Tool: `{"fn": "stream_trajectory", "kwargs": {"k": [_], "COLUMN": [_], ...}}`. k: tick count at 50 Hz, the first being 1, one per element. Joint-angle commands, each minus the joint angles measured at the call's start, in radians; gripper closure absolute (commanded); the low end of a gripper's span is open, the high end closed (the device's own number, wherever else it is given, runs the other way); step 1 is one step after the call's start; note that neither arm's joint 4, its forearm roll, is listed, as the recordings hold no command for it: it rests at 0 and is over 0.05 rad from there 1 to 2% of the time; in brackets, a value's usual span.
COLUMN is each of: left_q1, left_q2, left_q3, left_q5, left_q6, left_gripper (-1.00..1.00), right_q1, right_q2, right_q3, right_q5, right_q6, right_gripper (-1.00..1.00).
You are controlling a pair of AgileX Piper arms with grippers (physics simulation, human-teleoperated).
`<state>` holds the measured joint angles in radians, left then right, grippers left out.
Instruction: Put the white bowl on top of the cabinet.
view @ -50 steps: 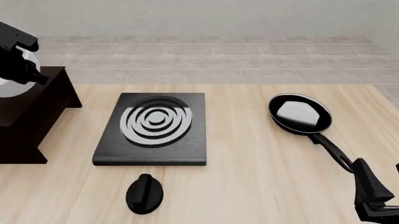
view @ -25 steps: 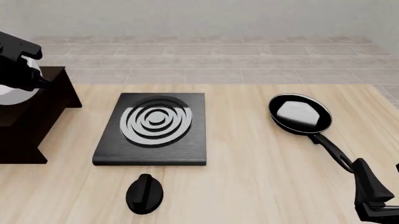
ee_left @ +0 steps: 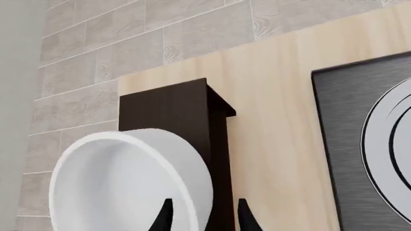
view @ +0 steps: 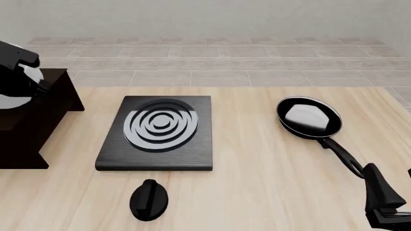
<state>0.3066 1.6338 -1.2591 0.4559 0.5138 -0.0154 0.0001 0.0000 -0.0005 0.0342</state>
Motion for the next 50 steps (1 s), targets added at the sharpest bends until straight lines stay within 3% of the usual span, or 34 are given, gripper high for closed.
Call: {"fn": "stream_trajectory", "kwargs": {"k": [1,23,35,40,50], "left_q1": [0.017,-0.063,-0.118,-0.122,-0.197], "left_q2": [-0.002,-0.126,-0.311,-0.385,-0.584], "left_q3": [-0.023,-0.001,0.122,0.193,0.313], "left_q5": [0.004,-0.002,-0.074,-0.126,-0.162], "left_q6": [0.021,0.033,-0.011,0.005,-0.107], "left_gripper": [-1.0,-1.0,-1.0,-1.0,-1.0], "right_q1": [0.0,-0.002,-0.001,-0.002,-0.002], "right_q2": [0.0,0.0,0.0,0.0,0.0], "right_q3": [0.0,0.0,0.0,0.0,0.0], "right_q5": [-0.001,0.002,0.001,0.0,-0.002], "right_q6": [-0.001,0.001,0.0,0.0,-0.001], "right_gripper": [-1.0,-1.0,-1.0,-1.0,-1.0]}}
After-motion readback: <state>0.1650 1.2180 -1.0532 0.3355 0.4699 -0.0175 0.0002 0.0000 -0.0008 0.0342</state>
